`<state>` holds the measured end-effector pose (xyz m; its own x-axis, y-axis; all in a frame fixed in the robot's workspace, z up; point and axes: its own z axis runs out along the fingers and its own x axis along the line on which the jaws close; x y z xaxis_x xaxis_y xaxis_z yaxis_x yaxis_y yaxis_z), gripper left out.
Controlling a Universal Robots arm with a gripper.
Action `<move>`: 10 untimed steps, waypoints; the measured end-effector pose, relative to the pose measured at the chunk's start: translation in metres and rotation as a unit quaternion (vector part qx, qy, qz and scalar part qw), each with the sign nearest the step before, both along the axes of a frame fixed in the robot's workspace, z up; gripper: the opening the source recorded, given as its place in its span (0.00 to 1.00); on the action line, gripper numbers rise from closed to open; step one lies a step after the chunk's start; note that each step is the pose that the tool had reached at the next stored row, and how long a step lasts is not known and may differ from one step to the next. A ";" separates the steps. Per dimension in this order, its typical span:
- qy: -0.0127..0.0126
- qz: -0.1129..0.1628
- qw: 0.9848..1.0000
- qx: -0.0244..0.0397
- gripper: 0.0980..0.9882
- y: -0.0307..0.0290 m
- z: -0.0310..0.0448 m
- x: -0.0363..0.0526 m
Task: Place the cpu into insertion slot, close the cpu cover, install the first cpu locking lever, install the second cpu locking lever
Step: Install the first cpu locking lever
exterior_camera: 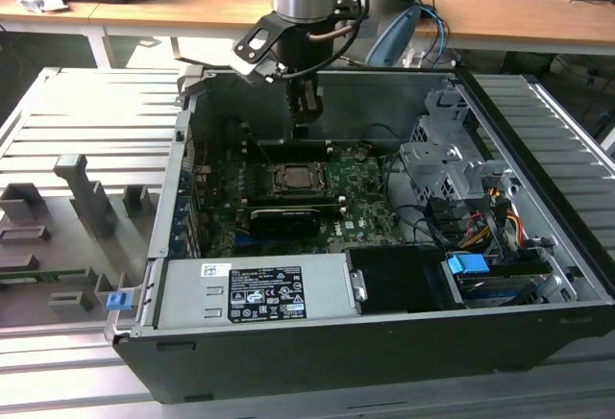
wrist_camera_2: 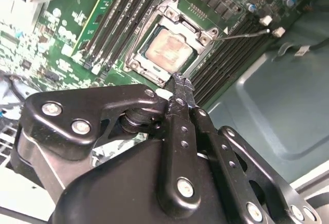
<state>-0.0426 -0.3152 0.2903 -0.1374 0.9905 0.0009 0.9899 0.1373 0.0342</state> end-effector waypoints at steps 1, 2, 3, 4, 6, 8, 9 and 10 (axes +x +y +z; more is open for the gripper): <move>0.000 0.017 1.000 0.000 0.01 0.0000 -0.0002 0.0000; 0.000 0.028 1.000 -0.001 0.01 0.0000 -0.0003 0.0000; 0.000 0.038 0.999 -0.001 0.01 0.0000 -0.0005 0.0000; 0.000 0.042 0.999 -0.002 0.01 0.0000 -0.0007 0.0001; 0.000 0.044 0.999 -0.002 0.01 0.0000 -0.0008 0.0000; 0.000 0.047 0.999 -0.002 0.01 0.0000 -0.0009 0.0000; 0.000 0.049 0.999 -0.002 0.01 0.0000 -0.0009 0.0000; 0.000 0.051 0.999 -0.002 0.01 0.0000 -0.0009 0.0000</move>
<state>-0.0426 -0.3153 0.2894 -0.2379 0.9713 -0.0024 0.9707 0.2378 0.0334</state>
